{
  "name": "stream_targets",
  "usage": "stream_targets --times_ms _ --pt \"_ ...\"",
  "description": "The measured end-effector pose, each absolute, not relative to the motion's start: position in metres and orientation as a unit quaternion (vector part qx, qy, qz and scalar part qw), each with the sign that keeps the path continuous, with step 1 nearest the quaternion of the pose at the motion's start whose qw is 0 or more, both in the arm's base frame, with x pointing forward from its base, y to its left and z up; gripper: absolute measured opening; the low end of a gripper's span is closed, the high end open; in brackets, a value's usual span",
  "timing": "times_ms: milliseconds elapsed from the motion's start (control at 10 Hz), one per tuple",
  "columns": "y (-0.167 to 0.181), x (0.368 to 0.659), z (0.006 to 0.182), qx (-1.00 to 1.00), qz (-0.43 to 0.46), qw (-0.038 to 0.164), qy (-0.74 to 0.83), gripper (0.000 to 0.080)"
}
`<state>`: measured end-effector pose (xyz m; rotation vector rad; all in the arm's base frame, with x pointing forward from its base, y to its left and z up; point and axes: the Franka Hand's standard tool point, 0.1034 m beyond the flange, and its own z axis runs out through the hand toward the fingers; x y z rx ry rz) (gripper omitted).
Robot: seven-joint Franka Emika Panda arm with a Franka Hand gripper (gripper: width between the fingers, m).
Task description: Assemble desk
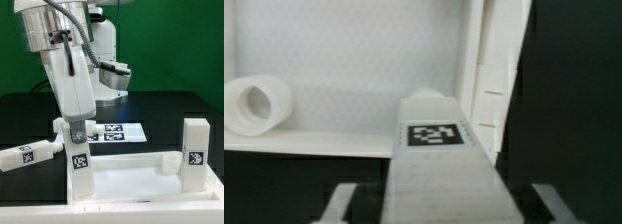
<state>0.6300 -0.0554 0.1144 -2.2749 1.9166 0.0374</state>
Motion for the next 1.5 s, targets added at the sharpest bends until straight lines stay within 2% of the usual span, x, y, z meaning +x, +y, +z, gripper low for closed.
stream_targets --times_ms 100,200,300,600,700,800,900,1000,1100,1200,1300,1400,1500 --pt "-0.0543 0.6305 0.1146 -0.802 0.006 0.080 0.593 0.0549" --pt "-0.0538 0.6319 0.1159 -0.861 -0.004 0.076 0.502 0.0549" --pt "-0.0528 0.6345 0.1181 -0.913 -0.015 0.074 0.401 0.0632" --pt "-0.0516 0.6337 0.1187 -0.954 -0.015 0.070 0.292 0.0646" --pt "-0.0523 0.6333 0.1186 -0.971 -0.018 0.060 0.229 0.0646" --pt "-0.0511 0.6337 0.1191 -0.992 -0.022 0.042 0.119 0.0649" --pt "-0.0514 0.6356 0.1195 -0.999 -0.024 0.036 0.011 0.0649" --pt "-0.0531 0.6367 0.1186 -0.999 -0.024 0.036 -0.025 0.0649" --pt "-0.0529 0.6362 0.1181 -0.999 -0.023 0.036 -0.016 0.0631" --pt "-0.0528 0.6361 0.1180 -0.999 -0.023 0.036 0.001 0.0505" --pt "-0.0530 0.6360 0.1178 -0.999 -0.022 0.036 0.005 0.0505" --pt "-0.0526 0.6361 0.1178 -0.998 -0.021 0.038 0.038 0.0336" --pt "-0.0529 0.6360 0.1178 -0.996 -0.019 0.039 0.083 0.0336"
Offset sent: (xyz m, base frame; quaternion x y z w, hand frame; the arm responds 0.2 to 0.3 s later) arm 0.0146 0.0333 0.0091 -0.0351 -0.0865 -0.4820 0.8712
